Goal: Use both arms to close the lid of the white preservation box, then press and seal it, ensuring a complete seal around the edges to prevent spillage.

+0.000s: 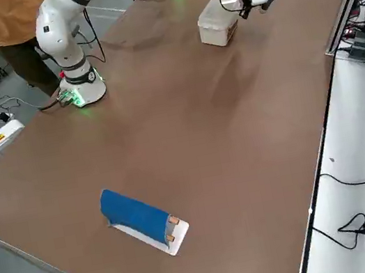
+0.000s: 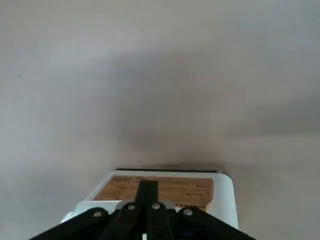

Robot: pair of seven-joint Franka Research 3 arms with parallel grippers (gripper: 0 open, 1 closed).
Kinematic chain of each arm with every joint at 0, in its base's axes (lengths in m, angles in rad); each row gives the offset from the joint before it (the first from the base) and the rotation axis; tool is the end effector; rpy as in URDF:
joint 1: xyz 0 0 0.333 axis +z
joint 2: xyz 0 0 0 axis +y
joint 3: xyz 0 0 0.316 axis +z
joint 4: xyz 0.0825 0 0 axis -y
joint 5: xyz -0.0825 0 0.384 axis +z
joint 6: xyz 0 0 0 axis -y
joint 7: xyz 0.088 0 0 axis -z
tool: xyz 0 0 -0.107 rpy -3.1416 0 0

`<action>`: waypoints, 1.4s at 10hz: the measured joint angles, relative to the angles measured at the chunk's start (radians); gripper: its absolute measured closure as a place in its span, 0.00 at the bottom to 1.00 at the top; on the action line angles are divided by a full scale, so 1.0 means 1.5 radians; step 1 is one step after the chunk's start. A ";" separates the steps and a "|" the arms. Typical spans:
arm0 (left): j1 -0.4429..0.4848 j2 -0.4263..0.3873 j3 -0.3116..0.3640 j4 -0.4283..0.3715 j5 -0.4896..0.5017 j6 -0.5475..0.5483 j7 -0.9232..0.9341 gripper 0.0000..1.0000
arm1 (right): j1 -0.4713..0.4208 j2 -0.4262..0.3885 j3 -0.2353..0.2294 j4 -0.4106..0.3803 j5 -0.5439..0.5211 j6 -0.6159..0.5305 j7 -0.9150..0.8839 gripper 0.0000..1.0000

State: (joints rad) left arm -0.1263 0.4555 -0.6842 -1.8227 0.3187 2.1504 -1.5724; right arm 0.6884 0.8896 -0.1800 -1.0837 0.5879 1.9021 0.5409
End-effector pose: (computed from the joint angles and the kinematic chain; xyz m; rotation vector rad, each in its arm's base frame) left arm 0.4709 -0.4276 0.3330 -2.9843 -0.9759 0.0308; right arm 0.6261 0.4467 0.2925 -2.7842 0.2526 0.3634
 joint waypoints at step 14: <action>0.012 0.007 -0.001 -0.038 0.000 0.071 0.000 0.99 | 0.045 0.037 0.011 0.014 0.000 0.014 0.028 0.99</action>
State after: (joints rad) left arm -0.1086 0.4655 -0.6864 -1.8800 0.3187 2.2566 -1.5722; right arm 0.7554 0.9450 -0.1635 -1.0630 0.5872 1.9224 0.5834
